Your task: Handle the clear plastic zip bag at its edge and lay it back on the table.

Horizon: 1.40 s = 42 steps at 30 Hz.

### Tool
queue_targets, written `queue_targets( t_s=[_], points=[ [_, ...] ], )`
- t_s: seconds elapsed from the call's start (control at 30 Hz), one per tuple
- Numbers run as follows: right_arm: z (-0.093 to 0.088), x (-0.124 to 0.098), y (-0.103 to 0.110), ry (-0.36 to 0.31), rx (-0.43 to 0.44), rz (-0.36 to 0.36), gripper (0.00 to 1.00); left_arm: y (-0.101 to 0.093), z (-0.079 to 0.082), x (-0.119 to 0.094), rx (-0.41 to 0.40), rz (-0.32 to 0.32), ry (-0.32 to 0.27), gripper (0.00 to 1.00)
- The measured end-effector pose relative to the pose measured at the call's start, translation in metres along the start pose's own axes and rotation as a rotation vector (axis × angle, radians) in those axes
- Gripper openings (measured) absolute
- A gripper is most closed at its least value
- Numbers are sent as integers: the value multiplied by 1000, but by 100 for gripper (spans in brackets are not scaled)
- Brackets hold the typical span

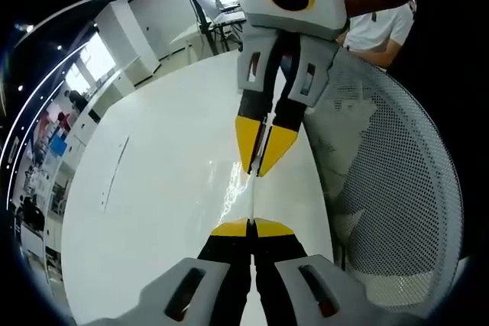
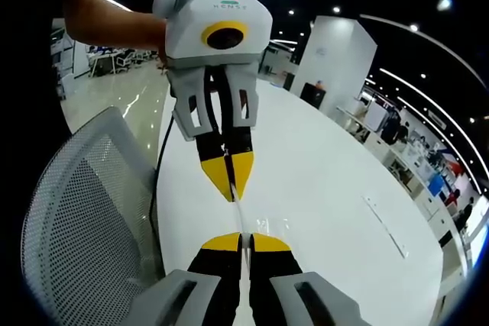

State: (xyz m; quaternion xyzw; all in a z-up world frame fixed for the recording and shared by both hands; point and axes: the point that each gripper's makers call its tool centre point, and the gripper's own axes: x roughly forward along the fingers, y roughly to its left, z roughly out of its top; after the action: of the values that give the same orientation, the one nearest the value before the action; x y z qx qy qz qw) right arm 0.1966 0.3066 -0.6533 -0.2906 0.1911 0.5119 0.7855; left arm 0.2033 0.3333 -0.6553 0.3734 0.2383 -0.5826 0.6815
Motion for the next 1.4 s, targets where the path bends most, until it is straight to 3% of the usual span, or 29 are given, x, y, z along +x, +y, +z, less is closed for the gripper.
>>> queue_targets(
  t_s=[1.4],
  points=[
    [-3, -2, -2, 3, 6, -6, 0, 3, -4, -2, -13, 9, 1, 0]
  ],
)
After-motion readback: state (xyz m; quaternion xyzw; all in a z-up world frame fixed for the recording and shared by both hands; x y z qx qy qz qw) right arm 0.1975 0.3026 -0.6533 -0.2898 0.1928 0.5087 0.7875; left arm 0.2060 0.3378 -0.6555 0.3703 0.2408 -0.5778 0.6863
